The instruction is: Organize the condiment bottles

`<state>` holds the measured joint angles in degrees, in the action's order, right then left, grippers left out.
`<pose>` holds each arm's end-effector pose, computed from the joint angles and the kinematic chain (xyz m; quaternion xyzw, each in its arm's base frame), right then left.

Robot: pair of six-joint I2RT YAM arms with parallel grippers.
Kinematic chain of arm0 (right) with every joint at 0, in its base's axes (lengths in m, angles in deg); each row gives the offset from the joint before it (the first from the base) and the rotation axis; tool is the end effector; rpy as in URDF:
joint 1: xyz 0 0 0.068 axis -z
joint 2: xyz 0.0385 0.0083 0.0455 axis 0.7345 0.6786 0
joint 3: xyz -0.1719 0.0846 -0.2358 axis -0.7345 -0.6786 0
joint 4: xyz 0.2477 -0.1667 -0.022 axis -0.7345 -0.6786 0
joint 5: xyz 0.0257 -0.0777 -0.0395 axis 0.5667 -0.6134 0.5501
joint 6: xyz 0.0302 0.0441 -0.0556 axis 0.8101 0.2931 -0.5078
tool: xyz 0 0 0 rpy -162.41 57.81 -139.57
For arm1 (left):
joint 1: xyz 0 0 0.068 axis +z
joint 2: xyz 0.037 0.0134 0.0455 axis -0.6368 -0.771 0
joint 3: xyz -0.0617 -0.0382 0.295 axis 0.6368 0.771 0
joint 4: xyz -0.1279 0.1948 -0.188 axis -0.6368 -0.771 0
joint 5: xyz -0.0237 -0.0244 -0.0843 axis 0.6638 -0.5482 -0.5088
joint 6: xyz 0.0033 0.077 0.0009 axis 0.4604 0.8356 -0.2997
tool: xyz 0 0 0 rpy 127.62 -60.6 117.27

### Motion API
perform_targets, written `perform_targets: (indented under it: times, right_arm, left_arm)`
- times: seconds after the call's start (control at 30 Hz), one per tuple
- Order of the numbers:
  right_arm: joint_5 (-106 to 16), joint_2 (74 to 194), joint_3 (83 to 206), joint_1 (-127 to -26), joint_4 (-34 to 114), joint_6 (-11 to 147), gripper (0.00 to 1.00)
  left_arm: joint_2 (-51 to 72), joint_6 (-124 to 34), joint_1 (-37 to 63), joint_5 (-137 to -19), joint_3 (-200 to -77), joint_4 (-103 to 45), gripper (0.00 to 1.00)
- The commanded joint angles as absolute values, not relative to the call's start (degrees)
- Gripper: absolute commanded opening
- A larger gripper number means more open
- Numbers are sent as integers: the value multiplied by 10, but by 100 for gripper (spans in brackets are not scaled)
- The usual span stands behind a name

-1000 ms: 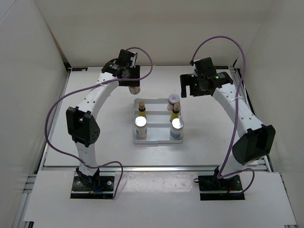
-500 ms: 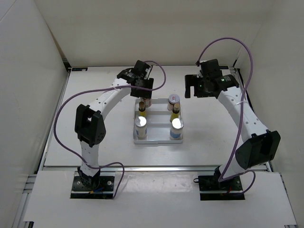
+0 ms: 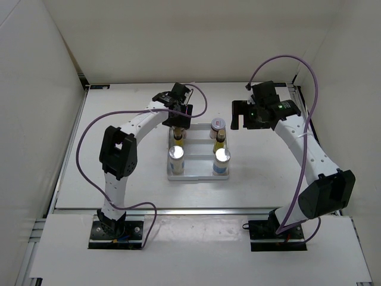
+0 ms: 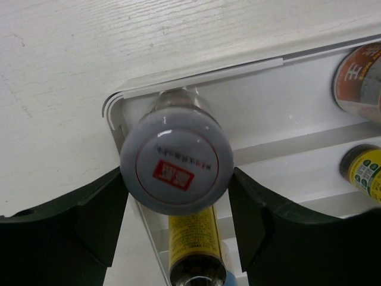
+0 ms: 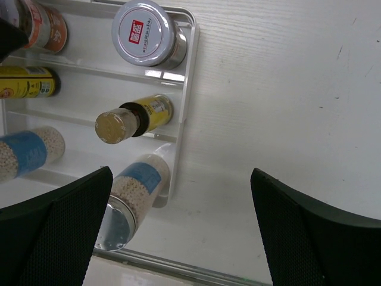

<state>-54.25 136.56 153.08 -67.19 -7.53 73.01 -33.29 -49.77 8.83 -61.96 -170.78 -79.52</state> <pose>0.3452 0.1231 0.3660 -0.0597 0.9304 0.0858 0.3512 0.4494 -0.2570 0.2376 0.1081 0.9635 -0.0342 0.2426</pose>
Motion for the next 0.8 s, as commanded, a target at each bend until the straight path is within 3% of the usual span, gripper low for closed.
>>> perform_targets:
  times: [0.0,0.77]
  right_arm:
    - [-525,1344,1525,-670,-62,749,100]
    - [-533,1332,1469,-710,-6,773,100]
  left_arm:
    - [-311,-494,88,-599,-1710,-769,78]
    - [-263,-460,88,-543,-1750,-764,76]
